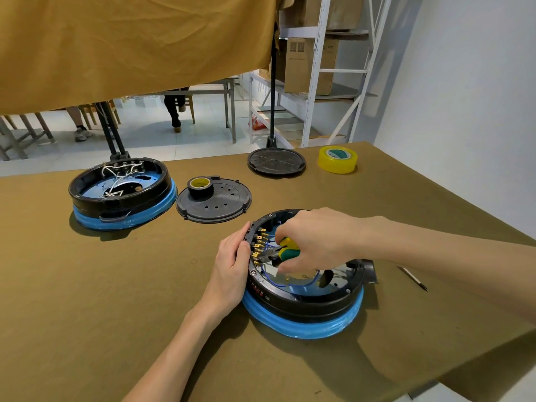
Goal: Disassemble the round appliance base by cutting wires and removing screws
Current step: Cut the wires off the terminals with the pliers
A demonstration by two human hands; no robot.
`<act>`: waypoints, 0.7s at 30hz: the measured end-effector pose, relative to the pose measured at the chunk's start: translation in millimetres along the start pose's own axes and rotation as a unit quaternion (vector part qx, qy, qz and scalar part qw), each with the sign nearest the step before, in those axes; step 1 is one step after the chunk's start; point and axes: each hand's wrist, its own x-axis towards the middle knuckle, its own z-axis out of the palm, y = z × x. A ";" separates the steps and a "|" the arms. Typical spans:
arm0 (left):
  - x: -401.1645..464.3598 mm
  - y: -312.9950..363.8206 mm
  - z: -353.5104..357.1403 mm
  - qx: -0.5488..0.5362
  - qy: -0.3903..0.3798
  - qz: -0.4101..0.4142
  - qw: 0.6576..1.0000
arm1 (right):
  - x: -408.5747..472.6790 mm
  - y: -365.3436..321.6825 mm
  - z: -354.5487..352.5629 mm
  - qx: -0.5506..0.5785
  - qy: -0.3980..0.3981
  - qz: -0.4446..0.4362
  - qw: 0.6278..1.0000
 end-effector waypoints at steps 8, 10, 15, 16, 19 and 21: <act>-0.2 1.1 -0.2 -0.003 -0.002 0.000 1.000 | 4.4 -3.5 -1.9 -0.041 -0.007 -0.007 0.999; -0.8 0.9 -0.6 -0.005 -0.001 0.002 1.000 | 5.3 -4.1 -3.2 -0.033 -0.011 -0.004 0.999; -1.3 3.1 0.0 -0.015 0.001 -0.003 1.000 | 6.3 -7.0 -8.4 -0.053 -0.009 -0.015 0.998; -1.7 4.3 -0.1 -0.017 0.001 -0.003 1.000 | 5.7 -8.0 -9.3 -0.062 -0.006 -0.021 0.998; -2.1 5.2 -0.3 -0.022 -0.001 -0.003 1.000 | 4.7 -10.5 -10.2 -0.081 -0.008 -0.027 0.996; -2.8 6.3 -0.9 -0.022 -0.001 -0.003 1.000 | 3.9 -8.7 -10.7 -0.054 -0.020 -0.010 0.998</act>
